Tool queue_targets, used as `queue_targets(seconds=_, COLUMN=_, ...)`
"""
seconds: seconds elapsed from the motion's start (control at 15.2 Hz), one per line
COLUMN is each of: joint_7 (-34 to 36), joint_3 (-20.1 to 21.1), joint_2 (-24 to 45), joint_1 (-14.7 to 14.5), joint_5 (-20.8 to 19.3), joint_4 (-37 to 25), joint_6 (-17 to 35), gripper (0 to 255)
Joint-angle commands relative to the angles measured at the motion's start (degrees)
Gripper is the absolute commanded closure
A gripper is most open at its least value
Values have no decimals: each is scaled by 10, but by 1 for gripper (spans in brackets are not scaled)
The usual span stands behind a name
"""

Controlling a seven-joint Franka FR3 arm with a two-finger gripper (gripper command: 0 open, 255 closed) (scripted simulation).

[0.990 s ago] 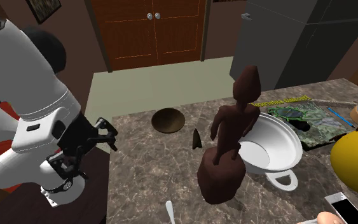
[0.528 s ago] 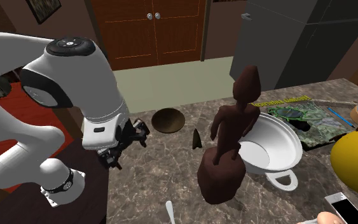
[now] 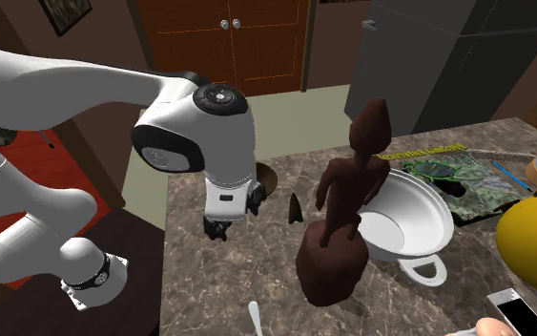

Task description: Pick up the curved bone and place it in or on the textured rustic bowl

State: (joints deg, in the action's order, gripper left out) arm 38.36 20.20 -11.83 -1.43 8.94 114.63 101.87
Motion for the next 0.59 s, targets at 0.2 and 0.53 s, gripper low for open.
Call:
queue_targets(seconds=0.2, joint_7=80, joint_3=29, joint_2=120, joint_1=-12, joint_5=-10, joint_4=-73, joint_6=5, gripper=0)
queue_targets(seconds=0.53, joint_7=156, joint_3=43, joint_2=247, joint_1=-38, joint_5=-25, joint_4=-169, joint_6=-4, gripper=0)
